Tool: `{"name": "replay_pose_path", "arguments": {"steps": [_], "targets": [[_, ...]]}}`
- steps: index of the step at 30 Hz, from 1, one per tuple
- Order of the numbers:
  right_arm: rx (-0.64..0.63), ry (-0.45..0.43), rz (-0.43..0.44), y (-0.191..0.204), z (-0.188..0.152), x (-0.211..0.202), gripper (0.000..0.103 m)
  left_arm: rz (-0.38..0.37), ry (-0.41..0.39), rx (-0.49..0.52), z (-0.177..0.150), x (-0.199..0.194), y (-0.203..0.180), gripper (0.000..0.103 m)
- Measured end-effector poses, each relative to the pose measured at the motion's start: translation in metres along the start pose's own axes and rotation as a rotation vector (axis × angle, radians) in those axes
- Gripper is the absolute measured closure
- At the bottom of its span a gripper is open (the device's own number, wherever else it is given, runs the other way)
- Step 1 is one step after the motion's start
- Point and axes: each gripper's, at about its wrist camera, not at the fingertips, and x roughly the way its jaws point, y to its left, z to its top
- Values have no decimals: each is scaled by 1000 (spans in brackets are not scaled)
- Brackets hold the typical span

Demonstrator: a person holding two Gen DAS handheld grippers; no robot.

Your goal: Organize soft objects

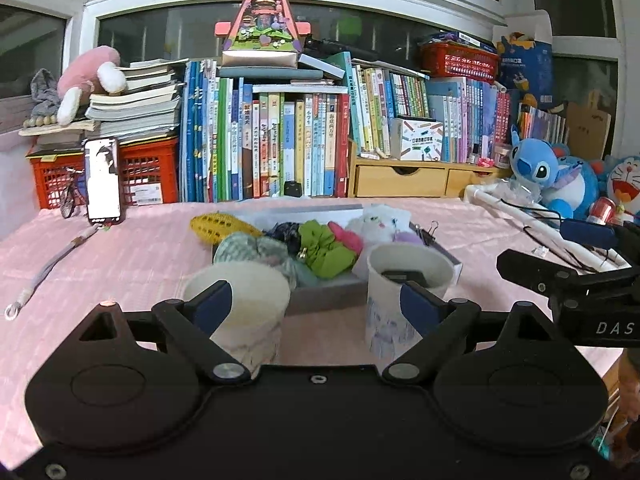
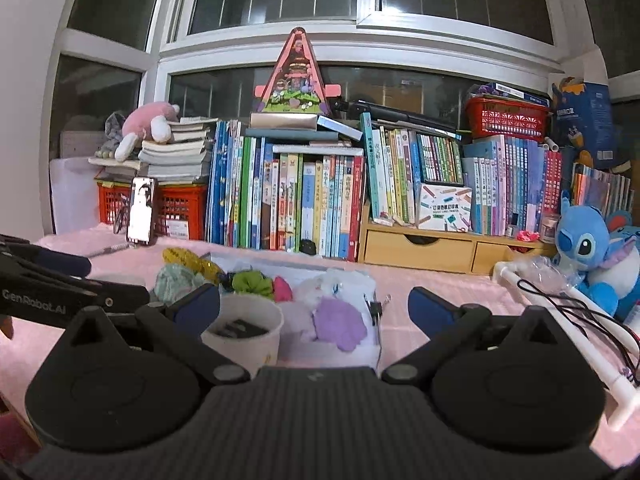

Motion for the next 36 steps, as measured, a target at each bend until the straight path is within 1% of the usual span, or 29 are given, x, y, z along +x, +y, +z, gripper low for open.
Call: {"name": "replay_pose_path", "arguments": {"steps": [5,10,14,20,32,36], "targets": [[6,31,1,3,-21,-2,0,16,16,-22,-22,-3,0,12],[19,76,4,6,-41,3,0,42,51,-15,-41,1,-2,11],[24,117,-1,9,-55,8,0,44,73,-14,-54,5,-4,11],[21,160,-4,12,-71,14,0,53,100,-18,-65,15,-7,11],[44,247,-3,9,-88,28,0,74,156,-40,-81,35,-8,11],[60,261,-2,8,-92,30,0,84,149,-37,-83,39,-9,7]]}}
